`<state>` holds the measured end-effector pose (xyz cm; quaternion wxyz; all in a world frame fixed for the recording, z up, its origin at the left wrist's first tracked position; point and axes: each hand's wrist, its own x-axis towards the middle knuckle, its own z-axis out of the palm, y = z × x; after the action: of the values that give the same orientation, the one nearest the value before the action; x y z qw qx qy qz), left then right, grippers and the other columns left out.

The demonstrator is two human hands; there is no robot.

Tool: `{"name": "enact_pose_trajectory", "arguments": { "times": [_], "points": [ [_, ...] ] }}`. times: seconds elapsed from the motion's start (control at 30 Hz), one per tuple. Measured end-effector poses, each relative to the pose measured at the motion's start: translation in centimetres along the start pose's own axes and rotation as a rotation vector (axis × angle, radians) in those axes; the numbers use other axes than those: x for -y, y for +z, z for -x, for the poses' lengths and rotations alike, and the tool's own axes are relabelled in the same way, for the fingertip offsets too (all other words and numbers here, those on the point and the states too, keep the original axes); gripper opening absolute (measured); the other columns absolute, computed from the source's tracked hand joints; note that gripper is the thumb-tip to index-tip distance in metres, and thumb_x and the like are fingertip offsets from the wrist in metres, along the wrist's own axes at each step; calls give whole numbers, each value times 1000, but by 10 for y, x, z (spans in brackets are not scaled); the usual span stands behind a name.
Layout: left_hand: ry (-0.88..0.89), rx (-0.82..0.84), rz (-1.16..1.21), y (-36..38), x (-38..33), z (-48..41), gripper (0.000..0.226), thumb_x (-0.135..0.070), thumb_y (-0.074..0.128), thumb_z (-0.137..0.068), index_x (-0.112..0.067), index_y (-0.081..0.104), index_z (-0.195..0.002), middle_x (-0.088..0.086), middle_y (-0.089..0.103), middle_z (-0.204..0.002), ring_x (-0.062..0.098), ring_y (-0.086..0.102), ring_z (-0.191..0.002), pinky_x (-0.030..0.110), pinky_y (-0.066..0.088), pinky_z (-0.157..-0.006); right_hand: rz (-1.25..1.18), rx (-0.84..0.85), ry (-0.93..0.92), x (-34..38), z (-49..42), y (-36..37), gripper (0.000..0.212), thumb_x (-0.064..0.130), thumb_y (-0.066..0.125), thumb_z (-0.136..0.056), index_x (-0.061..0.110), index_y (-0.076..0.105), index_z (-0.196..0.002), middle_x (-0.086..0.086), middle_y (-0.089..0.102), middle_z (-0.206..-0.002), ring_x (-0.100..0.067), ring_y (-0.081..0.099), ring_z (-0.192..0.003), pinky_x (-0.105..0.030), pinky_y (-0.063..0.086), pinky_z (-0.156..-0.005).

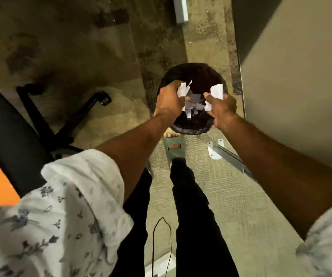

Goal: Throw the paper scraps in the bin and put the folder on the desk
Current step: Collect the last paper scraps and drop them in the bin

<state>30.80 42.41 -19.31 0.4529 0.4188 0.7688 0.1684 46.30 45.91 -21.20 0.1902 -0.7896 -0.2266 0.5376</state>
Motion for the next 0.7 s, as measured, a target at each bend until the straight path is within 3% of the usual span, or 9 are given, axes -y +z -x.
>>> {"name": "enact_pose_trajectory", "arguments": {
  "times": [0.07,0.17,0.3,0.37,0.43,0.5,0.57,0.6,0.7],
  "points": [
    [-28,49,-55,18,4,-16,53,-18,70,-94,-18,55,-144,10,65,-137,29,62,-126,34,50,-99,-22,63,53,-9,-15,3,46,23,79,-87,7,63,-127,-11,69,-112,-23,64,-92,-44,59,-86],
    [-56,144,-109,33,9,-30,67,-25,66,-96,-13,38,-156,12,54,-151,29,50,-140,33,41,-110,-41,105,63,-19,-25,6,47,37,74,-90,9,60,-125,-4,68,-116,-21,65,-102,-36,60,-76],
    [-77,223,-163,43,14,-33,67,-31,56,-102,-9,29,-159,14,43,-159,33,41,-147,36,37,-115,136,4,-88,-26,-32,3,60,50,54,-99,8,47,-141,-8,62,-135,-25,62,-118,-38,55,-97],
    [-49,227,-206,43,17,-28,65,-32,52,-103,-7,29,-159,16,42,-159,33,39,-148,38,36,-119,302,-13,-190,-30,-31,-2,54,51,46,-103,3,51,-127,-13,62,-125,-28,61,-109,-29,45,-82],
    [-24,227,-260,39,17,-21,70,-42,51,-103,-10,27,-160,16,34,-163,33,30,-152,45,31,-123,402,10,-277,-32,-26,-7,56,48,43,-104,-2,53,-127,-19,61,-126,-29,60,-113,-19,36,-77],
    [-28,221,-247,31,10,-12,78,-55,51,-99,-16,24,-161,15,22,-168,32,19,-157,51,26,-125,438,42,-339,-27,-15,-13,60,49,41,-105,-2,49,-137,-19,56,-137,-31,55,-127,-22,42,-93],
    [-54,172,-158,19,-5,-5,83,-64,50,-96,-20,24,-162,14,18,-169,32,17,-157,53,26,-125,468,35,-363,-14,0,-18,66,52,38,-104,1,41,-147,-19,48,-149,-31,46,-138,-38,40,-114],
    [-56,135,-112,10,-14,-2,84,-67,49,-95,-20,25,-161,14,21,-169,31,19,-157,53,27,-124,469,15,-372,-5,9,-20,68,53,37,-104,1,39,-148,-20,45,-151,-31,44,-141,-42,37,-116],
    [7,63,-8,-22,-47,11,84,-69,47,-94,-21,28,-160,14,32,-164,31,29,-153,53,32,-122,463,-32,-418,28,41,-25,64,51,37,-105,1,41,-147,-21,46,-149,-33,43,-140,-37,34,-115]
  ]
}}
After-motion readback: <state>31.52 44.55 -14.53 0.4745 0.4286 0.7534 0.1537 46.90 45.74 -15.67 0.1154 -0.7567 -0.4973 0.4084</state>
